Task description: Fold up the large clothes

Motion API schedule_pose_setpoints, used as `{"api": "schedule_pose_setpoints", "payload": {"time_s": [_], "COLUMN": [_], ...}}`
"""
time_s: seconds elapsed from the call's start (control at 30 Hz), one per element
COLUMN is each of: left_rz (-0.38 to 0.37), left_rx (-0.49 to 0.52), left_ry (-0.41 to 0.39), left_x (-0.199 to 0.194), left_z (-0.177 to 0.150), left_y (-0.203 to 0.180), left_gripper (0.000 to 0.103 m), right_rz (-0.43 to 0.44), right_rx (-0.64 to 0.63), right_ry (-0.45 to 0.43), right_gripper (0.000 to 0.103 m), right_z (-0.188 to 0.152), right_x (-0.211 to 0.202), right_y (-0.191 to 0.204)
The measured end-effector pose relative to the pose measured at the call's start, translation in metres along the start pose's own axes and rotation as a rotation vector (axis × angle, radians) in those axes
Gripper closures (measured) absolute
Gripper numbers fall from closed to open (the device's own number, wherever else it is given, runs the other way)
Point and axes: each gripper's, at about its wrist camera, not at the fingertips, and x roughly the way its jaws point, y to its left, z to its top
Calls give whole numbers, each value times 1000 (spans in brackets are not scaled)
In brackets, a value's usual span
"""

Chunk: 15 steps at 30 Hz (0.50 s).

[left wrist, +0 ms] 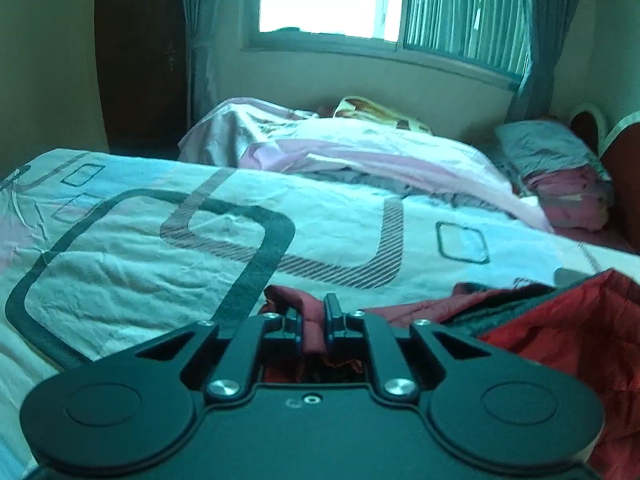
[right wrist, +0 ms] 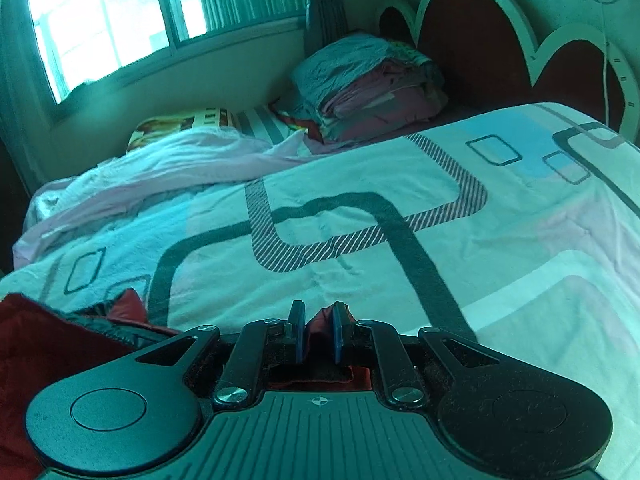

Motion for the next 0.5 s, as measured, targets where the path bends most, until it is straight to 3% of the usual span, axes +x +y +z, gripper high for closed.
{"api": "schedule_pose_setpoints", "payload": {"time_s": [0.03,0.07,0.13,0.23,0.3,0.33,0.37,0.4,0.43,0.5], "left_rz": [7,6,-3,-22,-33,-25,11,46,46,16], "left_rx": [4,5,-10,-44,-56,-63,-70,-78,-74,-23], "left_ry": [4,10,26,37,20,0,-39,-89,-148,-178], "left_x": [3,5,9,10,4,0,-9,-17,-26,-39], "left_z": [-1,-2,-2,0,1,2,2,2,1,0], "left_y": [0,1,3,9,13,14,17,19,21,21], "left_gripper": [87,86,83,80,69,43,7,0,5,9], "right_rz": [5,3,-46,-34,-24,-15,-10,-9,-6,5], "right_rx": [-8,-17,-42,-71,-80,-88,-96,-99,-101,-122], "right_ry": [-3,-20,-104,-139,-166,-173,-181,-192,-204,-215], "right_gripper": [80,48,8,8,10,13,17,19,20,25], "right_z": [-1,-1,-1,2,2,2,2,4,3,0], "right_x": [2,1,-6,-13,-22,-27,-32,-36,-41,-49], "right_y": [1,3,6,8,10,12,14,16,18,24]}}
